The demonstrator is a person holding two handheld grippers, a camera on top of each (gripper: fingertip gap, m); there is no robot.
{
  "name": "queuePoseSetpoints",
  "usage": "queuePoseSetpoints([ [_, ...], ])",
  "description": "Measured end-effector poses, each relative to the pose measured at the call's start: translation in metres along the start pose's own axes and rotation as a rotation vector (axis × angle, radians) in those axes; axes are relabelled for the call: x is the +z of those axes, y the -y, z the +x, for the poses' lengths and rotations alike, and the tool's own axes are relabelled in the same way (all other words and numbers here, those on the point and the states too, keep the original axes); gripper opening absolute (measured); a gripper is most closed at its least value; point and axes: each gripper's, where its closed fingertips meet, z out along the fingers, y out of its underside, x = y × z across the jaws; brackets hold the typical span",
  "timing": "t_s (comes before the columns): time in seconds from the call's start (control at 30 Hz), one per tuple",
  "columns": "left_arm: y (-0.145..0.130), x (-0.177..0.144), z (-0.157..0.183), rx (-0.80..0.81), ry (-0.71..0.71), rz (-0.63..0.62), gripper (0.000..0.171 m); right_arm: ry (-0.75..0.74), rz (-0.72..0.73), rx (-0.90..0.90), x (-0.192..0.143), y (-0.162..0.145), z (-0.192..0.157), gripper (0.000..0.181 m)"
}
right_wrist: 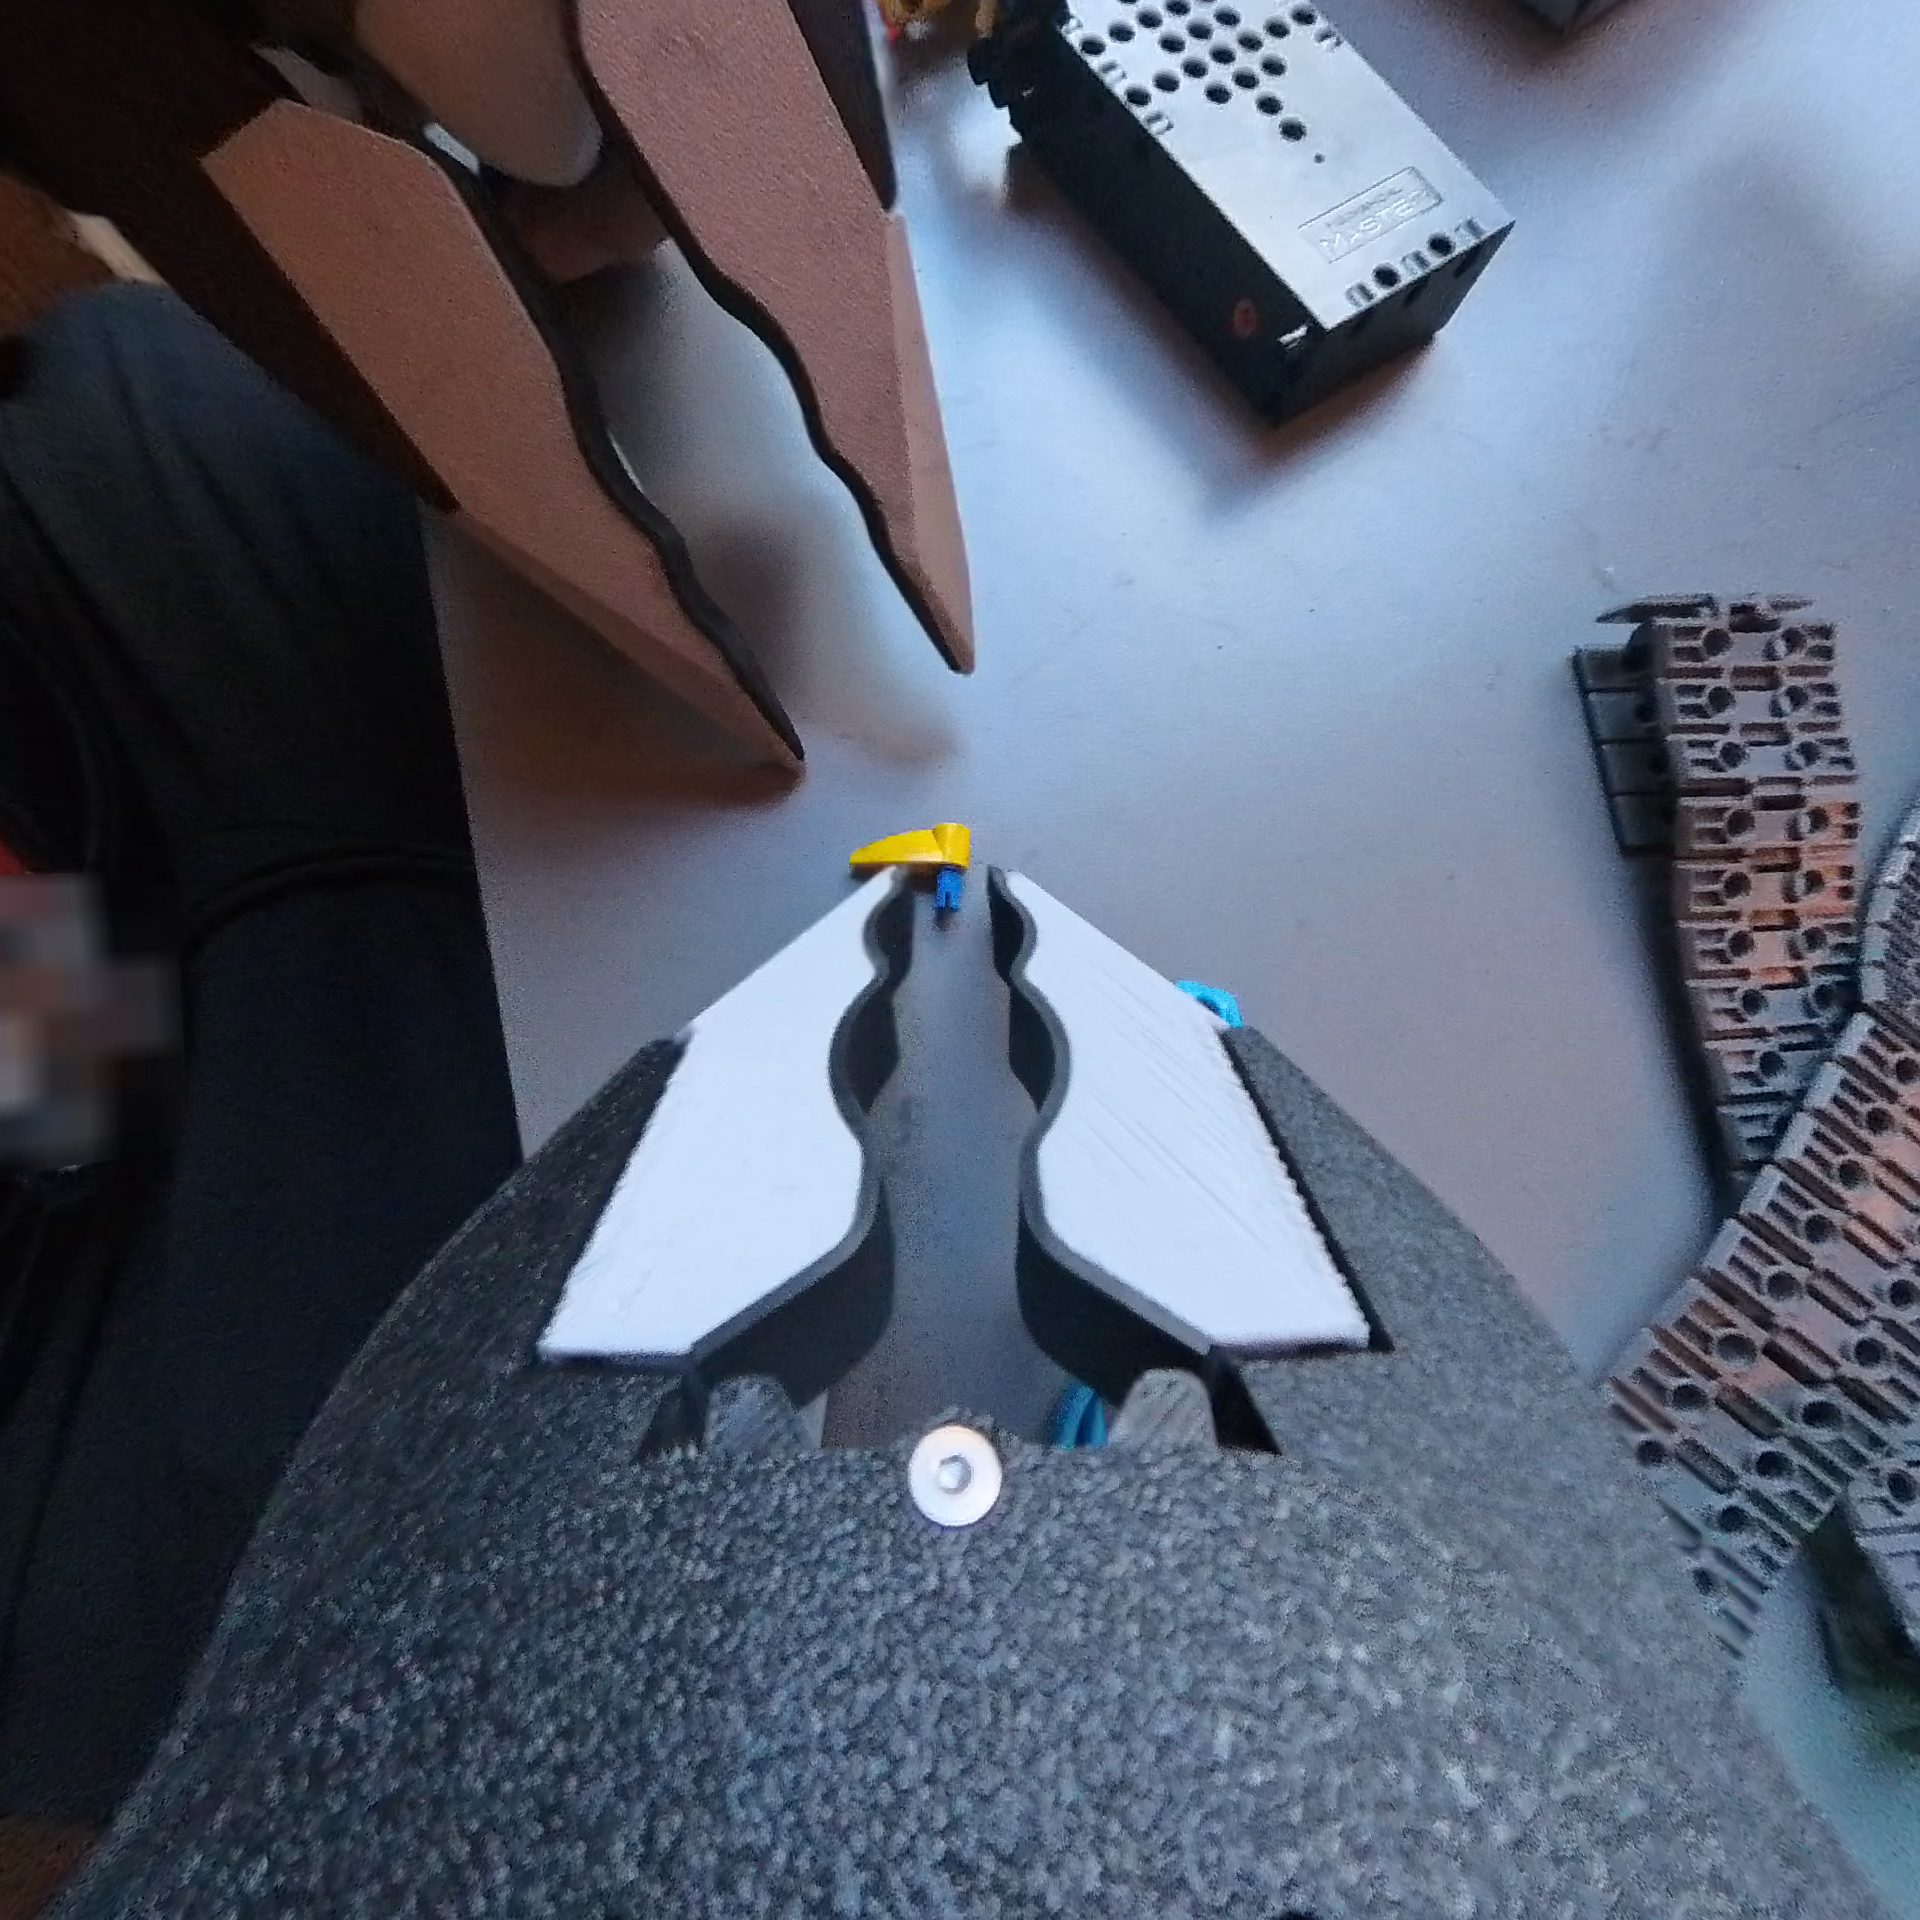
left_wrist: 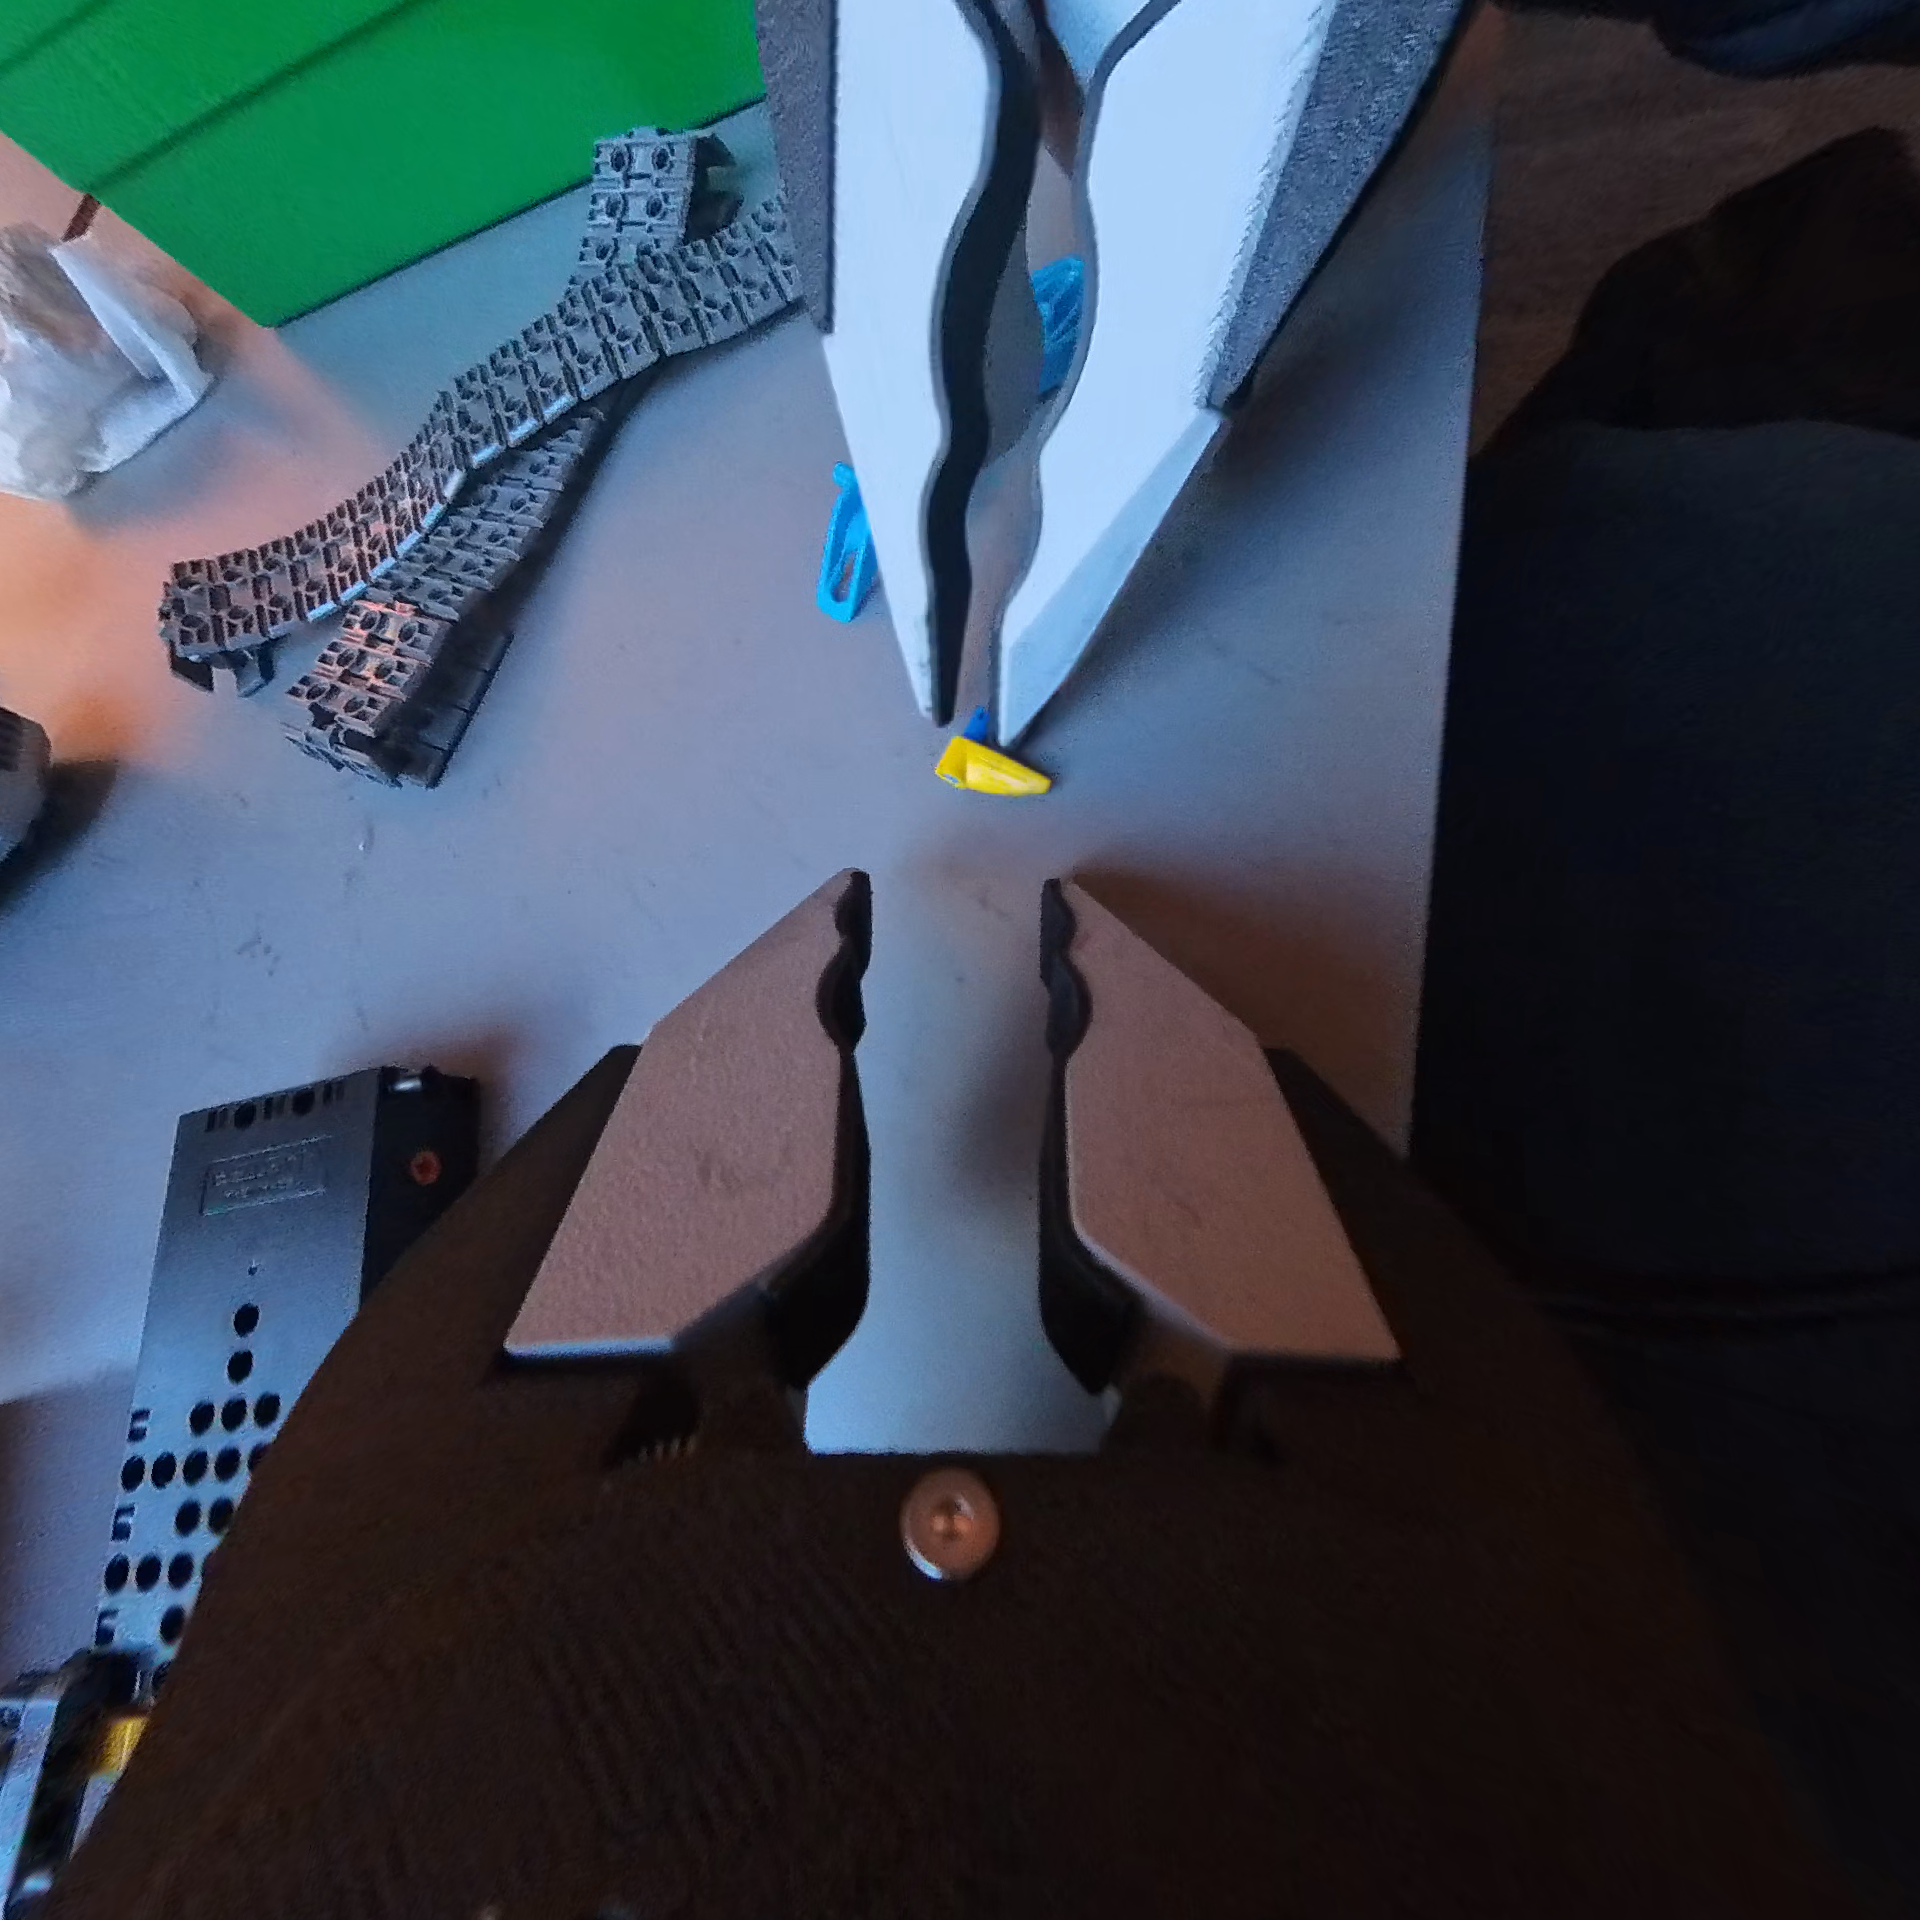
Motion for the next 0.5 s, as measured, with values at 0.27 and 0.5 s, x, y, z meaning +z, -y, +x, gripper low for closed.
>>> queuePoseSetpoints([
  [0.27, 0.012, -0.012, -0.007, 0.077, 0.133, 0.105, 0.011, 0.008, -0.034, 0.040, 0.009, 0.003, -0.001, 0.001],
  [0.5, -0.002, -0.010, -0.024, 0.132, 0.234, 0.039, 0.034, -0.021, -0.014, 0.239, 0.012, 0.018, 0.008, 0.001],
])
